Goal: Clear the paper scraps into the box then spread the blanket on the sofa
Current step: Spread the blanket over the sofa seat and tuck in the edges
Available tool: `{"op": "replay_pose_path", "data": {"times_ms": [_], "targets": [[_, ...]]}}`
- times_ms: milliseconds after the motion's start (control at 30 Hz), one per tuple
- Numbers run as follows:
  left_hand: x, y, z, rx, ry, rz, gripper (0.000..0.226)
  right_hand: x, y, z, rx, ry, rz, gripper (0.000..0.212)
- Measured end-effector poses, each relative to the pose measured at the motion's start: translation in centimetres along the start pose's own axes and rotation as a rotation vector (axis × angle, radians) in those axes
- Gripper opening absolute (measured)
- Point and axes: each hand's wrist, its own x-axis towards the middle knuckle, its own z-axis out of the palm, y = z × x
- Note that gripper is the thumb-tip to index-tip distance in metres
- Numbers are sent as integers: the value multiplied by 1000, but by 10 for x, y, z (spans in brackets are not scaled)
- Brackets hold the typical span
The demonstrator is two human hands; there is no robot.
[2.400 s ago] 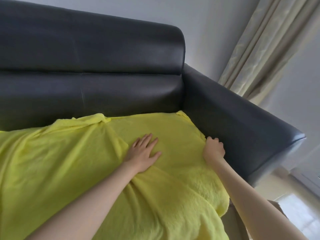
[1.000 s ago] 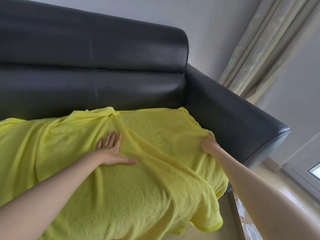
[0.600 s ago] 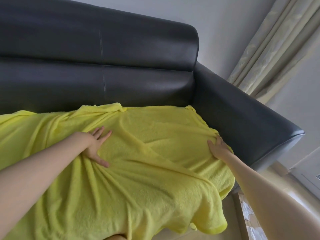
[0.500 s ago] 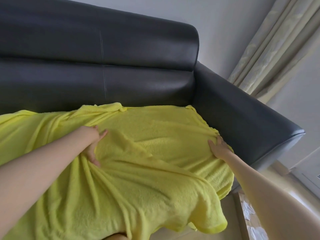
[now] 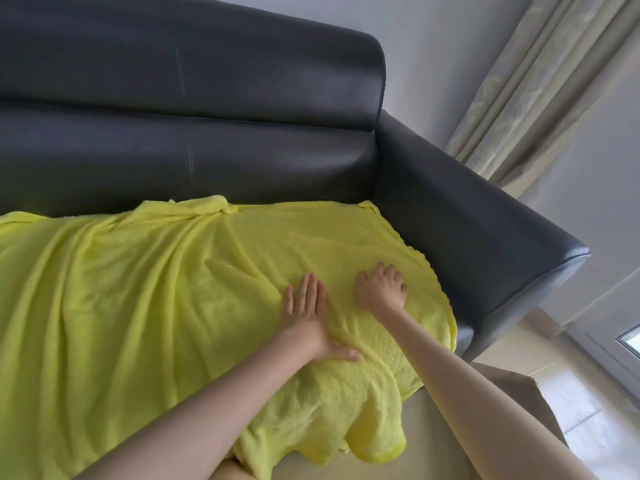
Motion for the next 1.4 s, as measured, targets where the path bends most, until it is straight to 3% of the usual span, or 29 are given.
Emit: {"op": "replay_pose_path", "data": {"times_ms": [200,367,533,633,733,767,867,933,967,1033,1100,1167,1267,1400], "targets": [[-5,-28,5,-37,54,174,132,15,35,9,-3,13,-122,67],[-14,-54,5,8,91,199,136,54,65,-6,17,-64,-110,67],[-29,-91,-9,60,-113,186,153,76,83,-12,-12,-101,-123,65],[-34,-115,-32,236,-324,148,160,77,83,-11,-17,-94,-134,65],[-40,-120,-45,362,-400,96,164,78,84,-10,-18,-86,-140,65],[-42,-117,-45,381,-391,81,160,78,85,-10,-17,-83,-144,65],[-43,-86,-53,339,-404,8,114,78,84,-9,-16,-74,-152,65],[-32,-61,-65,329,-425,-55,113,78,86,-8,-19,-63,-153,64],[-23,-50,-70,307,-358,-60,104,77,85,-8,-19,-61,-156,63],[-6,-32,-74,222,-60,-18,74,74,85,-9,-18,-53,-153,63],[11,-22,-64,137,217,102,65,72,83,-10,-18,-49,-154,63],[26,-16,-45,88,265,212,69,70,82,-10,-9,-53,-160,63],[42,-21,-5,66,234,200,78,66,83,-10,14,-30,-175,63],[48,-25,17,56,337,199,86,51,81,-13,-47,257,-227,46]]}}
